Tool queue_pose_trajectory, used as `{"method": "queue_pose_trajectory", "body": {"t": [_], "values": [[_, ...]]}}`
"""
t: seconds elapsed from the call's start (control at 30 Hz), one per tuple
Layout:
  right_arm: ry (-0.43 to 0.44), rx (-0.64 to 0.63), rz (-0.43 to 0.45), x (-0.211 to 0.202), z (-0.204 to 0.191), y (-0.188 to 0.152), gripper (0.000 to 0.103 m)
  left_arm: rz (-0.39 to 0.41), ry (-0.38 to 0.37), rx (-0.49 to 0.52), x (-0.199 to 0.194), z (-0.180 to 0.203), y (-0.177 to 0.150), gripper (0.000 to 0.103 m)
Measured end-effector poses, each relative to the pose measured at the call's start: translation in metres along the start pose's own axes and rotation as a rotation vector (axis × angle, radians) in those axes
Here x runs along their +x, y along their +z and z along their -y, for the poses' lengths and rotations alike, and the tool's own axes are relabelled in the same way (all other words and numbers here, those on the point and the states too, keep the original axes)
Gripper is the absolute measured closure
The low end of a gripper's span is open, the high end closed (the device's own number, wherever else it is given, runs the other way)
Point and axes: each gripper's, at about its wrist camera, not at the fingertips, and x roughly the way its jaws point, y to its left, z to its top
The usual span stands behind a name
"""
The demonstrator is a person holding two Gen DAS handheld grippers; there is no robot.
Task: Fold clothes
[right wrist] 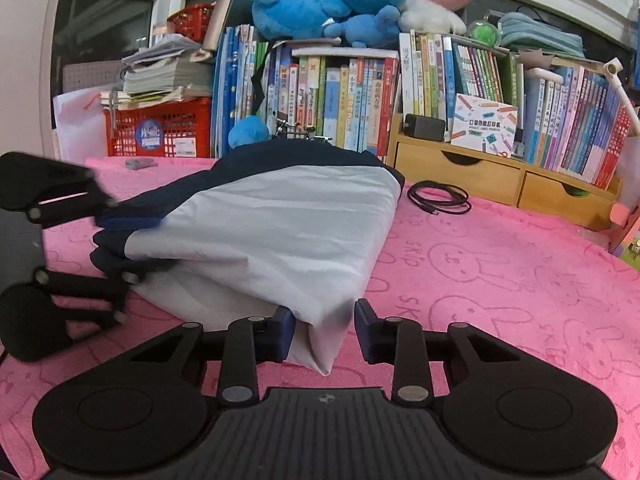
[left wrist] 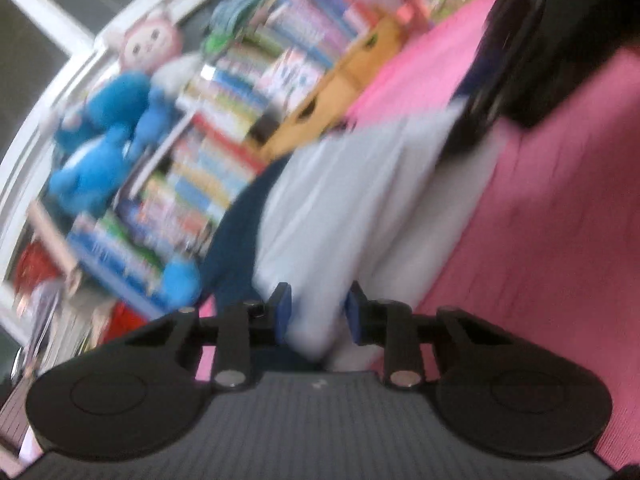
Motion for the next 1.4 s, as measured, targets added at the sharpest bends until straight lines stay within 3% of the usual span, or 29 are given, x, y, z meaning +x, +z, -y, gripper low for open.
{"method": "queue_pose_trajectory", "body": {"t": [0.07, 0.17, 0.27, 0.3, 0.37, 0.4, 0.43, 0.5, 0.53, 0.57, 0.67, 0.9, 1.13, 1.23, 1.4], "values": [[0.001, 0.01, -0.003, 0.0, 0.002, -0.002, 0.07, -0.073, 0.04, -0.028, 0.004, -0.009, -0.016, 0.083], [0.008, 0.025, -0.011, -0.001, 0.005, -0.003, 0.07, -0.183, 0.088, -0.12, 0.006, -0.029, -0.037, 0.084], [0.015, 0.034, -0.019, 0.0, 0.006, -0.004, 0.069, -0.242, -0.022, -0.415, -0.003, -0.06, -0.045, 0.082], [0.033, 0.048, -0.026, -0.002, 0.007, -0.003, 0.068, -0.245, -0.064, -0.519, -0.009, -0.07, -0.045, 0.079], [0.072, 0.077, -0.04, -0.005, 0.01, -0.003, 0.056, -0.244, -0.127, -0.698, -0.019, -0.085, -0.042, 0.071], [0.086, 0.092, -0.039, -0.008, 0.01, -0.002, 0.053, -0.245, -0.143, -0.769, -0.024, -0.091, -0.039, 0.064], [0.097, 0.103, -0.039, -0.011, 0.01, 0.0, 0.045, -0.244, -0.165, -0.829, -0.027, -0.095, -0.035, 0.049], [0.103, 0.092, -0.038, -0.015, 0.008, 0.002, 0.035, -0.235, -0.19, -0.916, -0.033, -0.098, -0.027, 0.04], [0.103, 0.082, -0.036, -0.017, 0.007, 0.003, 0.03, -0.235, -0.199, -0.933, -0.034, -0.099, -0.022, 0.037], [0.096, 0.072, -0.032, -0.019, 0.005, 0.005, 0.026, -0.246, -0.2, -0.93, -0.032, -0.098, -0.015, 0.028], [0.084, 0.056, -0.044, -0.017, 0.002, 0.004, 0.022, -0.289, -0.19, -0.911, -0.026, -0.089, 0.0, 0.015], [0.055, 0.063, -0.109, -0.009, -0.002, 0.003, 0.016, -0.351, -0.211, -0.916, -0.013, -0.072, 0.013, 0.009], [0.06, 0.018, -0.097, -0.011, -0.011, 0.012, 0.0, -0.387, -0.177, -0.883, -0.007, -0.071, 0.017, 0.002], [0.067, 0.001, -0.096, -0.009, -0.016, 0.014, 0.0, -0.397, -0.158, -0.862, -0.005, -0.071, 0.018, 0.001], [0.072, -0.022, -0.101, -0.005, -0.023, 0.015, 0.0, -0.418, -0.214, -0.912, 0.0, -0.073, 0.013, 0.0]]}}
